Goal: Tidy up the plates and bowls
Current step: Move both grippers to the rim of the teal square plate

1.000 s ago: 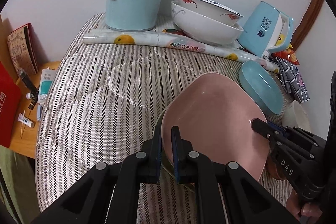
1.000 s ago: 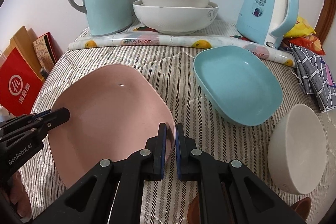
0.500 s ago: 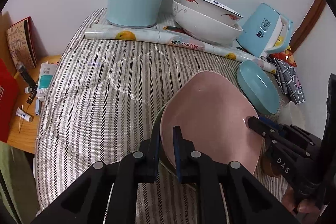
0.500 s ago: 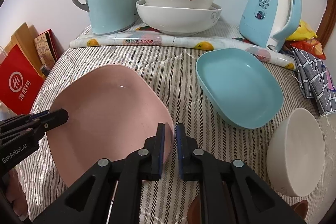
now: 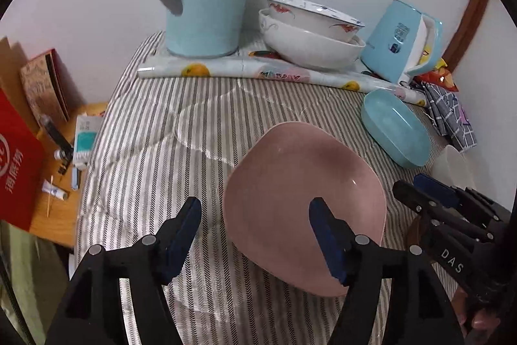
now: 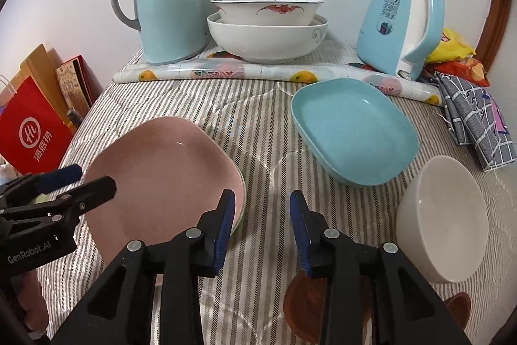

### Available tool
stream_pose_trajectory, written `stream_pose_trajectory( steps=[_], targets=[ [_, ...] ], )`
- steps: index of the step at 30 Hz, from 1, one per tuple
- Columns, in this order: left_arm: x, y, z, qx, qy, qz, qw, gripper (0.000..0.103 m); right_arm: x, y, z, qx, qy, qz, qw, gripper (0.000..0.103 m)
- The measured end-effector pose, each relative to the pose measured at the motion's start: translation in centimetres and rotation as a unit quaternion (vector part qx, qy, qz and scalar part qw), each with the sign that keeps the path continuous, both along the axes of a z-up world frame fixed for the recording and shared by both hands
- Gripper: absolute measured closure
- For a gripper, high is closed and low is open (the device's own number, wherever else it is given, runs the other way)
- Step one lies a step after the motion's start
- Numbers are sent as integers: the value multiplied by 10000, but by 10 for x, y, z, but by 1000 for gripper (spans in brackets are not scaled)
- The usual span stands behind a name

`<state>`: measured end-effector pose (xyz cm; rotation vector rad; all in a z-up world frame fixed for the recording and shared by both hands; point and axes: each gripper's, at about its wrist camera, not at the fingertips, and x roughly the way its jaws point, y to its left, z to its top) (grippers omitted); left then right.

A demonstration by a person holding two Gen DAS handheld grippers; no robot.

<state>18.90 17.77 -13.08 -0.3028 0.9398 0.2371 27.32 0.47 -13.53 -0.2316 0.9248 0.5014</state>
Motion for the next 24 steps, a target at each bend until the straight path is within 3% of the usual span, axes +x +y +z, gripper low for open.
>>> stream_pose_trajectory(
  steps=[6, 8, 14, 18, 24],
  targets=[
    [-7, 6, 5, -162, -18, 119, 9998, 36, -8, -12, 5, 88, -7, -100, 9999, 66],
    [-8, 5, 8, -84, 47, 189, 9998, 35, -11, -17, 7, 154, 36, -156, 9998, 59],
    [-11, -8, 28, 268, 99, 114, 9995, 27, -12, -41, 21, 231, -106, -382, 9989, 58],
    [-10, -24, 43, 305, -54, -131, 9994, 27, -10, -60, 35, 345, -208, -519, 9978, 50],
    [-5, -50, 58, 391, -308, -267, 9984, 27, 0, -90, 52, 463, -356, -793, 9951, 50]
  ],
)
